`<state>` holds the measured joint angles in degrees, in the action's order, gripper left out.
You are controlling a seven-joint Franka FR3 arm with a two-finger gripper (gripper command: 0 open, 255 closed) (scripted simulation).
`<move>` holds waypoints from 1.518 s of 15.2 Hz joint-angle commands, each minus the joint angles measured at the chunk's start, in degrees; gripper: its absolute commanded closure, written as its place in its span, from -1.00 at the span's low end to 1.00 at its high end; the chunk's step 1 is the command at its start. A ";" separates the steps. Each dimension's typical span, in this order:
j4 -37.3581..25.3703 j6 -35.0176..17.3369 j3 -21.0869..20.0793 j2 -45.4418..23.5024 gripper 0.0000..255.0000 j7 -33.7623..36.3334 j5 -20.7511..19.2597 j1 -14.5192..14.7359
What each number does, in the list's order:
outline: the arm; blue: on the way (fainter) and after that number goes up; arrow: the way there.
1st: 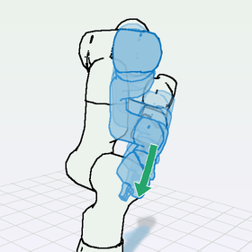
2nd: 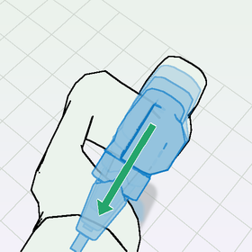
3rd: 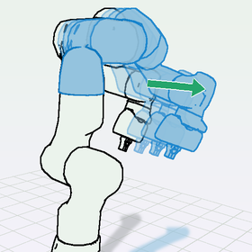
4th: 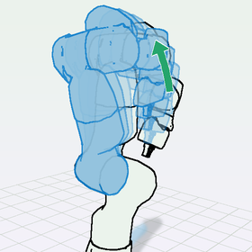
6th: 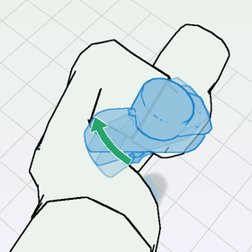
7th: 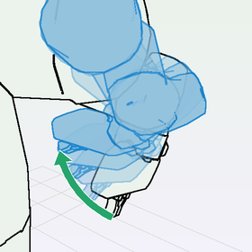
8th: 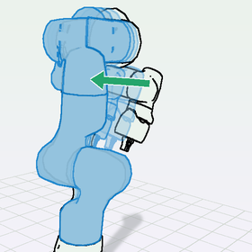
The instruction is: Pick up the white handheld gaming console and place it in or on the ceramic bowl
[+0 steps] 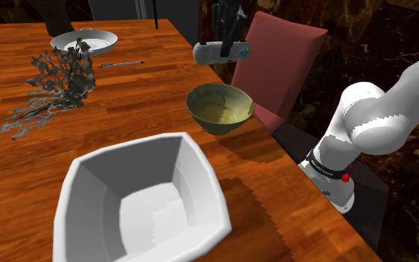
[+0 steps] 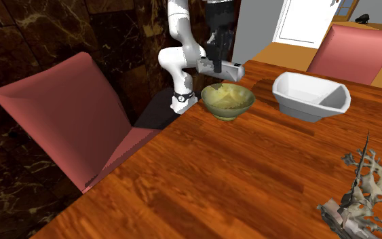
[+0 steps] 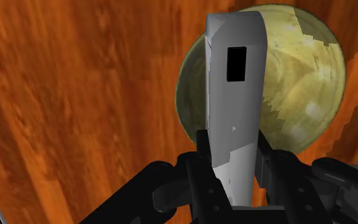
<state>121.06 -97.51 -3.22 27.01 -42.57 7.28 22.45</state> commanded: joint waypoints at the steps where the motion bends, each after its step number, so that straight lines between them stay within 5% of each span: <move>1: 1.96 -0.23 -1.79 2.02 1.00 2.40 0.81 0.87; 23: 15.25 -11.23 -4.49 4.61 1.00 3.91 2.63 2.15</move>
<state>136.30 -108.71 -7.71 31.62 -38.67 9.90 24.60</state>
